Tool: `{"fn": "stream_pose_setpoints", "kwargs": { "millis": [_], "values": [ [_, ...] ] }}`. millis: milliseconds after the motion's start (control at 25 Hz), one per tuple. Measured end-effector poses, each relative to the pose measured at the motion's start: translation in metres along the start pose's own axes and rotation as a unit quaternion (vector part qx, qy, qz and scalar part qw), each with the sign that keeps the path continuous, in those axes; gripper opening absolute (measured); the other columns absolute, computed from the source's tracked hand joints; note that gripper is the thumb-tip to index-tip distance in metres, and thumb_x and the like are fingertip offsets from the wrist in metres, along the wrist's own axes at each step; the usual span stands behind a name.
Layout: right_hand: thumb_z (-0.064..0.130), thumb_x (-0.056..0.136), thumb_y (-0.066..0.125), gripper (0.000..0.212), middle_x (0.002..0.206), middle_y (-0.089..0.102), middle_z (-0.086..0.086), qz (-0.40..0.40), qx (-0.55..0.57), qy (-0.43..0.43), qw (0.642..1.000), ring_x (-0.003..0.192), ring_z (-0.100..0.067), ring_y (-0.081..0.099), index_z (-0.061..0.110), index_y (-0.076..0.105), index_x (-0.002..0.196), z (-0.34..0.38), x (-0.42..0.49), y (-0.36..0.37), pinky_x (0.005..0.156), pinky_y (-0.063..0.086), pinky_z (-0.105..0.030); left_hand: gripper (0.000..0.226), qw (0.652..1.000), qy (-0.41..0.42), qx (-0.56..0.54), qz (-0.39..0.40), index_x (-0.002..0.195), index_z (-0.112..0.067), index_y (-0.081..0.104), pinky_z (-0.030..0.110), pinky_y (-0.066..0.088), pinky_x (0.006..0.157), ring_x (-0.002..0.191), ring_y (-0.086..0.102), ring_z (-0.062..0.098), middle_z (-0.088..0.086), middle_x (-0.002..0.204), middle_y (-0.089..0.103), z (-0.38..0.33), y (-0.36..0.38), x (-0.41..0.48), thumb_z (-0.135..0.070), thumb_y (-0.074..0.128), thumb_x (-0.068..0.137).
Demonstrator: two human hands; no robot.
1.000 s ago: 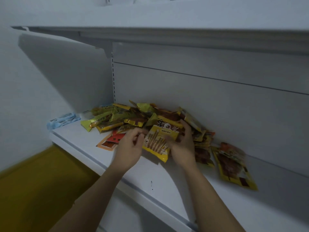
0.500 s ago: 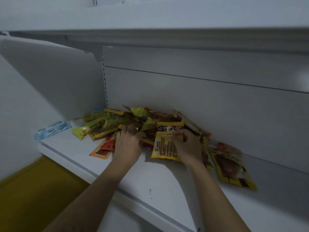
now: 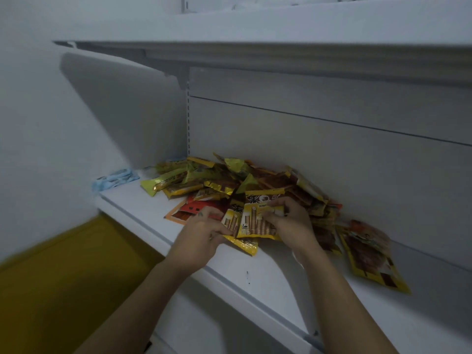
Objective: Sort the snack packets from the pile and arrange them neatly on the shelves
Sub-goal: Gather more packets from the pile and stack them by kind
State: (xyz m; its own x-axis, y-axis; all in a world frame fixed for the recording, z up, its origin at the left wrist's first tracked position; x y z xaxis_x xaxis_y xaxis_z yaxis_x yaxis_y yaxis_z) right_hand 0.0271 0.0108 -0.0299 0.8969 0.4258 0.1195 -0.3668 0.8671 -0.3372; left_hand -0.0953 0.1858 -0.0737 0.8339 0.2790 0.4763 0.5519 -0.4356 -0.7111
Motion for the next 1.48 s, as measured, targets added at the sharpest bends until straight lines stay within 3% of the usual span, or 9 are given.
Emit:
{"fn": "stream_pose_setpoints", "kwargs": {
  "millis": [120,360,480,600,760,920,1200,1400,1480],
  "values": [
    [0.026,0.089,0.067,0.019,0.100,0.061,0.007,0.068,-0.118,-0.003,0.991,0.081,-0.008,0.061,0.024,0.059,0.106,-0.008,-0.009,0.021,0.071,0.055,-0.031,0.016,0.995,-0.081,-0.026,0.045,0.098,-0.021,0.076,0.025,0.047,0.094,0.115,0.054,0.012,-0.007,0.121,0.054,-0.005,-0.009,-0.024,-0.017,0.077,0.083],
    [0.035,0.092,0.062,0.025,0.091,0.060,0.006,0.108,-0.205,-0.035,0.972,0.081,-0.013,0.059,0.028,0.050,0.112,-0.002,-0.020,0.040,0.068,0.047,-0.031,0.048,0.970,-0.181,-0.148,0.069,0.130,-0.023,0.053,0.025,0.048,0.100,0.122,0.054,0.000,-0.011,0.128,0.061,-0.019,-0.016,-0.050,-0.037,0.071,0.088],
    [0.024,0.089,0.068,0.033,0.100,0.058,0.006,0.140,-0.155,-0.035,0.977,0.083,-0.012,0.059,0.024,0.052,0.118,0.001,-0.027,0.052,0.065,0.044,-0.026,0.037,0.966,-0.208,-0.151,0.013,0.127,-0.022,0.056,0.024,0.049,0.096,0.120,0.056,0.004,-0.008,0.124,0.064,-0.022,-0.012,-0.052,-0.030,0.066,0.092],
    [0.012,0.085,0.073,0.038,0.106,0.063,0.003,0.174,-0.005,0.021,0.985,0.078,-0.011,0.066,0.025,0.058,0.117,0.004,-0.031,0.049,0.058,0.051,-0.020,0.033,0.964,-0.211,-0.162,0.027,0.125,-0.022,0.058,0.027,0.052,0.094,0.120,0.056,0.005,-0.006,0.125,0.064,-0.021,-0.014,-0.053,-0.030,0.064,0.094],
    [0.002,0.083,0.071,0.040,0.111,0.064,0.006,0.124,0.035,-0.030,0.991,0.071,-0.012,0.066,0.027,0.063,0.113,0.011,-0.032,0.048,0.058,0.054,-0.027,0.026,0.981,-0.152,-0.118,0.036,0.117,-0.024,0.063,0.029,0.054,0.089,0.109,0.061,0.004,-0.010,0.115,0.064,-0.011,-0.027,-0.033,-0.034,0.065,0.093],
    [-0.004,0.083,0.064,0.045,0.101,0.059,0.020,0.014,0.059,-0.066,0.996,0.062,0.010,0.059,0.030,0.062,0.114,0.016,-0.025,0.039,0.054,0.048,-0.018,0.026,0.994,-0.091,-0.061,-0.021,0.118,-0.022,0.064,0.031,0.050,0.091,0.106,0.061,0.012,-0.007,0.113,0.060,0.002,-0.032,0.009,-0.025,0.065,0.092],
    [-0.004,0.087,0.055,0.050,0.114,0.056,0.028,-0.094,0.044,-0.095,0.990,0.050,0.000,0.052,0.036,0.058,0.117,0.039,-0.001,0.034,0.046,0.041,-0.018,0.046,0.985,0.035,0.170,-0.004,0.135,-0.026,0.053,0.041,0.042,0.092,0.119,0.050,0.029,0.002,0.131,0.056,0.032,-0.031,0.078,-0.027,0.058,0.090],
    [-0.002,0.090,0.054,0.049,0.104,0.051,0.041,-0.086,0.004,-0.135,0.987,0.092,-0.017,0.052,0.032,0.054,0.125,0.061,0.023,0.054,0.057,0.050,-0.026,0.044,0.977,0.082,0.198,-0.017,0.122,-0.018,0.060,0.042,0.045,0.084,0.106,0.056,0.035,0.010,0.116,0.061,0.051,-0.021,0.098,-0.031,0.067,0.081],
    [-0.002,0.089,0.055,0.049,0.097,0.051,0.049,-0.088,0.011,-0.137,0.987,0.086,-0.019,0.056,0.033,0.056,0.123,0.057,0.029,0.063,0.057,0.049,-0.031,0.038,0.975,0.066,0.208,-0.041,0.109,-0.013,0.061,0.040,0.044,0.077,0.099,0.058,0.033,0.011,0.107,0.061,0.061,-0.025,0.097,-0.037,0.069,0.080]
  ]
}}
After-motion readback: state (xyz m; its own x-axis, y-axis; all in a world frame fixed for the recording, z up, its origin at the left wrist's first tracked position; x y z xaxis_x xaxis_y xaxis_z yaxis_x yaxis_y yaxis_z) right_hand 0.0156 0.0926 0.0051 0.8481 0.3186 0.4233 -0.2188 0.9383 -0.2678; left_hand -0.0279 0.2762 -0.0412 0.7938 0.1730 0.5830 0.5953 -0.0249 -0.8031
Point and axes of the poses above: each hand's wrist, its own x-axis towards the middle knuckle, its own y-axis out of the palm, z = x × y, the point moved 2 cm from there along x, towards the middle knuckle
